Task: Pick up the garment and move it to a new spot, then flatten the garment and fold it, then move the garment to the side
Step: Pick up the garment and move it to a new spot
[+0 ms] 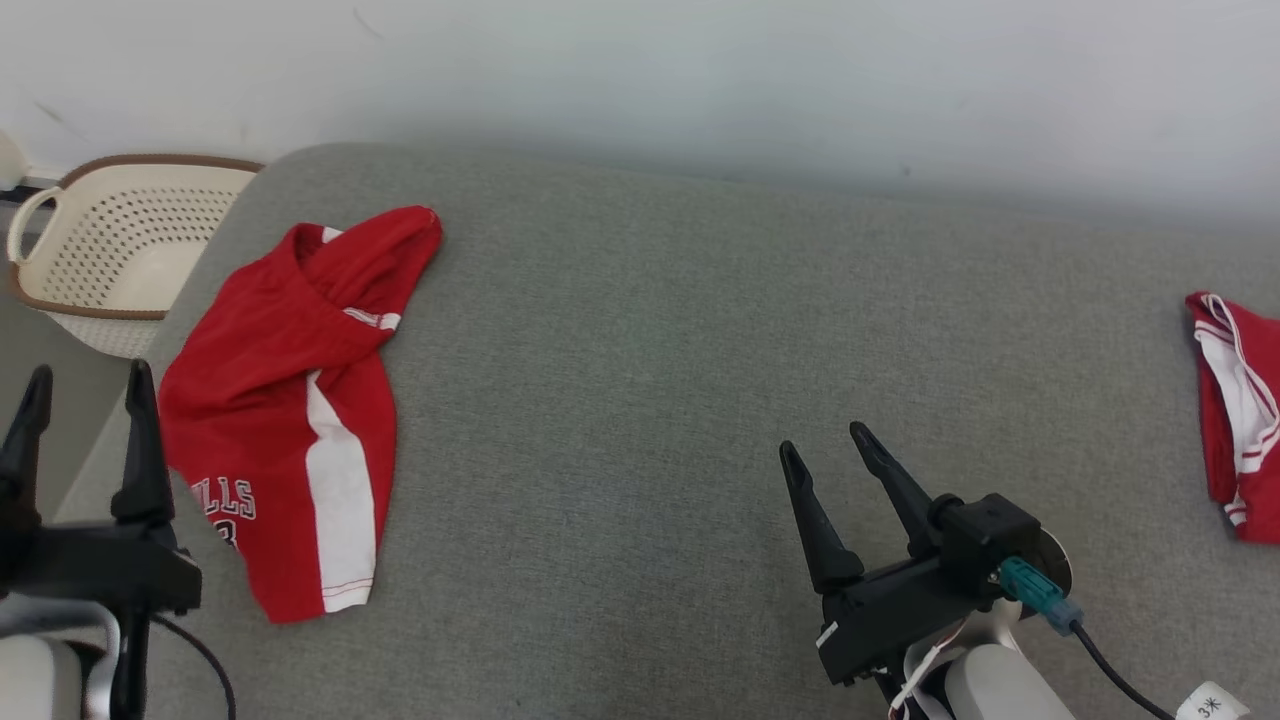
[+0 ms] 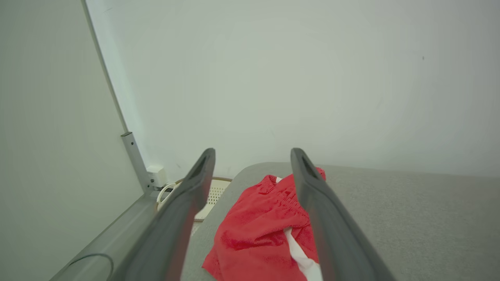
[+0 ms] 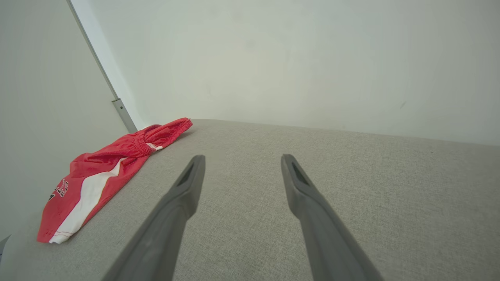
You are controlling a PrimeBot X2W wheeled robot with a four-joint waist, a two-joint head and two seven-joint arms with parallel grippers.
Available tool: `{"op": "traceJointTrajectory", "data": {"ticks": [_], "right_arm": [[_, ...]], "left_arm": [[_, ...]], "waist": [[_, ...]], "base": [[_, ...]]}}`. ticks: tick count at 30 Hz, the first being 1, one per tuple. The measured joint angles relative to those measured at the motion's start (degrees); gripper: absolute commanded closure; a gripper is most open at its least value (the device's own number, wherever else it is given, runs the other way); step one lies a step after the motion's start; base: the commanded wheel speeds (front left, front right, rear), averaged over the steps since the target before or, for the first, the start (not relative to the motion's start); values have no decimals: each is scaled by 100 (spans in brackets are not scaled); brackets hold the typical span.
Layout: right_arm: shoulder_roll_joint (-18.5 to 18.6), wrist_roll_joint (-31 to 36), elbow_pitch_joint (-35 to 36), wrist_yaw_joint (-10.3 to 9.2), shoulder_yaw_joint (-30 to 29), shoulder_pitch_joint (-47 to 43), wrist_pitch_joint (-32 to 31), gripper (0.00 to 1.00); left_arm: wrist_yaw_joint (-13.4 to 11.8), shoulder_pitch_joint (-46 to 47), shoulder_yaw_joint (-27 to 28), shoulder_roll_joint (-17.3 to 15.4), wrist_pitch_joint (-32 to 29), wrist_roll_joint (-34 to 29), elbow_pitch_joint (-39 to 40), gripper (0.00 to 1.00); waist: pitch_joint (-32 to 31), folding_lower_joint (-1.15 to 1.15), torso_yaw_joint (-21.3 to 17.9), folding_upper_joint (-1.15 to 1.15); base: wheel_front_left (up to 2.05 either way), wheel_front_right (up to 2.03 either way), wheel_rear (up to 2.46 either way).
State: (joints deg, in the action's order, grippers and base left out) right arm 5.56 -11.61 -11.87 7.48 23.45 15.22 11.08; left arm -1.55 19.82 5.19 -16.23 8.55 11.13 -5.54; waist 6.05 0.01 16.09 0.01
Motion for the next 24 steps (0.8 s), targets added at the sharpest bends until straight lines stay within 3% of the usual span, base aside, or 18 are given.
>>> {"op": "traceJointTrajectory", "data": {"ticks": [14, 24], "right_arm": [[0, 141, 136, 0, 145, 559, 56, 0], [-15, 214, 186, 0, 226, 795, 135, 0]], "left_arm": [[355, 1708, 27, -538, -304, 282, -1606, 0], [566, 2440, -10, -942, -296, 346, -2950, 0]], "waist": [[865, 1, -698, 0], [1385, 0, -1213, -1]], "base": [[0, 0, 0], [0, 0, 0]]}}
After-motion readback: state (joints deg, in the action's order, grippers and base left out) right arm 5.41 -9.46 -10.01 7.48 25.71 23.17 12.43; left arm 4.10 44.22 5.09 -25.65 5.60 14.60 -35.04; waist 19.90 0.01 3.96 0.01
